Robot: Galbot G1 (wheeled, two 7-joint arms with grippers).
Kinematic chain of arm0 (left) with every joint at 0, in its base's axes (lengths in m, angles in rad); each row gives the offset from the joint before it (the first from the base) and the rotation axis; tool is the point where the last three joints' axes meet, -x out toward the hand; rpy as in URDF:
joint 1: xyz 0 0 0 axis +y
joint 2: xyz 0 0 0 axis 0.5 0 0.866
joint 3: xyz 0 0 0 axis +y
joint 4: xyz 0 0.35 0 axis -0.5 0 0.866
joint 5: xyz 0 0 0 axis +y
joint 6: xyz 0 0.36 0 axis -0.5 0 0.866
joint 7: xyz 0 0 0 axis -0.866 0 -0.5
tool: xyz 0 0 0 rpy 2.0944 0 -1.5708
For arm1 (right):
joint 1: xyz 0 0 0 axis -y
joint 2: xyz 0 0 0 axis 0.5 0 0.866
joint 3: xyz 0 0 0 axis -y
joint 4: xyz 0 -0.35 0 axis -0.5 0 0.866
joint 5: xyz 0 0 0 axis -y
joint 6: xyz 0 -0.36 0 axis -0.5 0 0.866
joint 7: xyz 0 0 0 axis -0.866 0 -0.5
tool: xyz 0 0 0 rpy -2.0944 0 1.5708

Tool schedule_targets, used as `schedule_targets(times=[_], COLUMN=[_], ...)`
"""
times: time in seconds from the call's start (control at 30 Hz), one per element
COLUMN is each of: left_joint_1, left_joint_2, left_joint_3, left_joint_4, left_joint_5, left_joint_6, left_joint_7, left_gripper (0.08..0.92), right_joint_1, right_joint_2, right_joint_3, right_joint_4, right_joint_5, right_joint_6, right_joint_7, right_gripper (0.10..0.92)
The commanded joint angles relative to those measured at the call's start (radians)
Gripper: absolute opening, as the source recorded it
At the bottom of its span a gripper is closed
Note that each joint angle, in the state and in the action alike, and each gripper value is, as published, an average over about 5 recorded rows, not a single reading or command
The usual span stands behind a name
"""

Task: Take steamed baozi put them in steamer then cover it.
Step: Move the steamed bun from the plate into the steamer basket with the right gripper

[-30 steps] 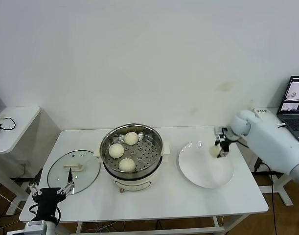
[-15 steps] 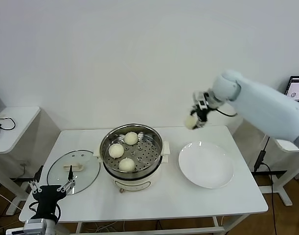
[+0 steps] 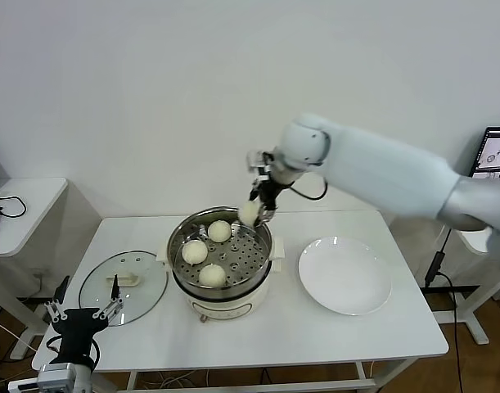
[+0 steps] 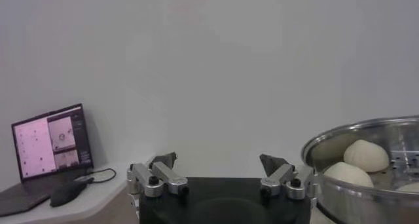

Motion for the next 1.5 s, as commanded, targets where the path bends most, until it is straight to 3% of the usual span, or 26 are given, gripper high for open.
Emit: schedule_targets(times=[0.03,1.03,1.13,1.37,1.5], left_joint_1=[-0.002,-0.006,-0.006,-0.007,-0.007], left_joint_2=[-0.004,-0.015,-0.016,-0.014,-0.013], left_joint_3=[0.000,0.003,0.003,0.002,-0.001], left_joint_4=[-0.003,-0.004,-0.005,-0.006,-0.007], left_joint_5=[0.000,0.003,0.003,0.004,0.003], left_joint_6=[0.000,-0.002,-0.002,-0.001,-0.002], left_joint_7=[0.000,0.000,0.000,0.000,0.000], left_gripper=[0.823,0.823,0.823,0.823,0.823], right_joint_1=[-0.055,-0.164,-0.167,-0.158,-0.154], right_joint_2=[0.115,0.085,0.081,0.055,0.015], right_joint_3=[-0.057,-0.035,-0.026,0.023,0.076], right_joint_4=[0.004,-0.081,-0.079,-0.050,-0.003], right_joint_5=[0.080,-0.091,-0.085,-0.059,-0.048], right_joint_6=[-0.098,-0.090,-0.089,-0.085,-0.077], right_joint_7=[0.072,0.088,0.089,0.093,0.127], right_gripper=[0.653,0.654,0.672,0.810,0.821])
